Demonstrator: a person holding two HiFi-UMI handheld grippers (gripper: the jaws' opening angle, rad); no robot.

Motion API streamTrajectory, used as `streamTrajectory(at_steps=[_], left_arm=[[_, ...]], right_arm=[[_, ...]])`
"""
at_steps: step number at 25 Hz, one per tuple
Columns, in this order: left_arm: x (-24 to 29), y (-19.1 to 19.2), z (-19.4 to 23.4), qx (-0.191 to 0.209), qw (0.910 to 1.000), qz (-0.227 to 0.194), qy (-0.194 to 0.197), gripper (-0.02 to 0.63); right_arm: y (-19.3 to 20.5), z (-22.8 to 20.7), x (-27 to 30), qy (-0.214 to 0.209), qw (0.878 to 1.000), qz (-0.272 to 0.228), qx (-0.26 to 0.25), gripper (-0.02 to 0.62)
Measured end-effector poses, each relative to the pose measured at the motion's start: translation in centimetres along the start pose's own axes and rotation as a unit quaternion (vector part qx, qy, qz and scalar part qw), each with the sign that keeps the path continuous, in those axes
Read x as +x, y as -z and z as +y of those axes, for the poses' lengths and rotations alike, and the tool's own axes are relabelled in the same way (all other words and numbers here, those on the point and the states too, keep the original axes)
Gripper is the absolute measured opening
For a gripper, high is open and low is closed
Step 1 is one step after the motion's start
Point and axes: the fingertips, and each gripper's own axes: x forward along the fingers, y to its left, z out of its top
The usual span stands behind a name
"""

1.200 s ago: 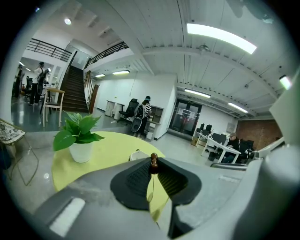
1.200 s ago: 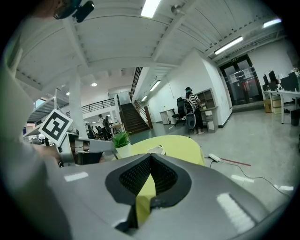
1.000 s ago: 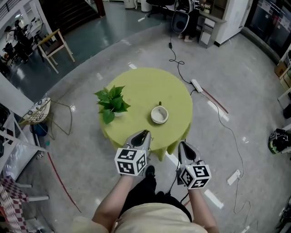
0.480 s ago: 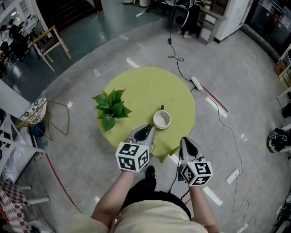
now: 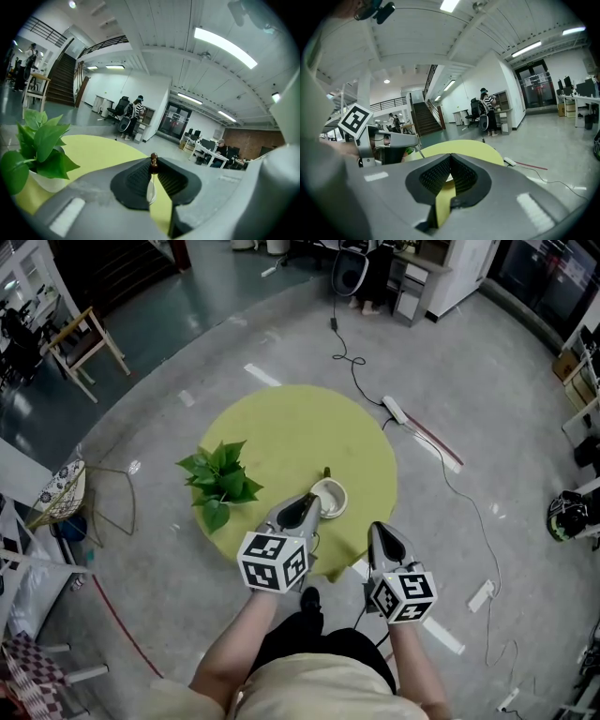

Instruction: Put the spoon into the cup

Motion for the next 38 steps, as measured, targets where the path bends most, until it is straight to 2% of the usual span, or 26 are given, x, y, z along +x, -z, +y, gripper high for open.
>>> streamTrajectory(at_steps=[9, 18, 38], left_arm=[[1.8, -0.1, 0.5, -0.006, 1.0, 0.005, 0.001, 0.043], [3.2, 0.1, 1.2, -0.022, 0.9996, 0.011, -0.013, 0.043], [7.5, 3.6, 3.5, -0.09, 0.9937, 0.049, -0.046, 0.043]], right_arm=[[0.3, -0.7, 0.8, 0.005, 1.0, 0.006, 0.01, 0.0], [-0.4, -1.4, 2.2, -0.012, 1.0, 0.014, 0.005, 0.0], [0.2, -3.5, 7.2, -0.064, 0.996, 0.062, 0.004, 0.0]])
